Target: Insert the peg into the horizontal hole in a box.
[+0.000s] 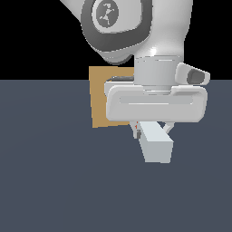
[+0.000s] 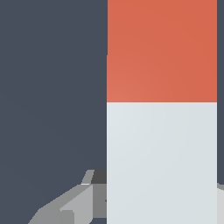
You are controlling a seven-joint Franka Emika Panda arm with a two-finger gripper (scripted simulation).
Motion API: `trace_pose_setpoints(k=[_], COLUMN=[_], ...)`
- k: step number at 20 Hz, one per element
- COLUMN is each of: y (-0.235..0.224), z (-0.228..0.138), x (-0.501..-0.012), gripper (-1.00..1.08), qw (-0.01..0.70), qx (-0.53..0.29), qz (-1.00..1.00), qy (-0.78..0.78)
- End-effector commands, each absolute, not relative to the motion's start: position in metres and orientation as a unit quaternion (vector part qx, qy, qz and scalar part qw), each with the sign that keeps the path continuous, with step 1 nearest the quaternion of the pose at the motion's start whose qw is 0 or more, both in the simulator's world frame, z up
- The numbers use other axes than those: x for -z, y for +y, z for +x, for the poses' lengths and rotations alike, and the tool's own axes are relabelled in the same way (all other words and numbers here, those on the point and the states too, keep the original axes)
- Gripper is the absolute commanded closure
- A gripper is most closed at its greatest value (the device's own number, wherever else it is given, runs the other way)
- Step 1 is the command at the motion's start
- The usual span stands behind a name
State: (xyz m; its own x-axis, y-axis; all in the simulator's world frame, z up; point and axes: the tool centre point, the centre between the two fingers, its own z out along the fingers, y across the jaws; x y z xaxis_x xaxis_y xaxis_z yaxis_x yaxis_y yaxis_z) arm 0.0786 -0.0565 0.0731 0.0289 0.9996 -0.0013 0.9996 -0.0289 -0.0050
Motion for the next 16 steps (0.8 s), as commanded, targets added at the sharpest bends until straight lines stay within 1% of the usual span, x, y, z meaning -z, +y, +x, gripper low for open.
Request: trace_pose_setpoints(k=[1, 8, 16], y=[-0.038, -0.006, 0.001], z=[0.082, 0.079, 0.078], x=[-0.088, -0.108, -0.112], gripper=[1.08, 1.08, 1.08], qw=[-0.001, 0.000, 0.000], qx=[-0.001, 0.000, 0.000], qz=[-0.688, -0.635, -0.624], qy=[-0.726, -0.773, -0.782])
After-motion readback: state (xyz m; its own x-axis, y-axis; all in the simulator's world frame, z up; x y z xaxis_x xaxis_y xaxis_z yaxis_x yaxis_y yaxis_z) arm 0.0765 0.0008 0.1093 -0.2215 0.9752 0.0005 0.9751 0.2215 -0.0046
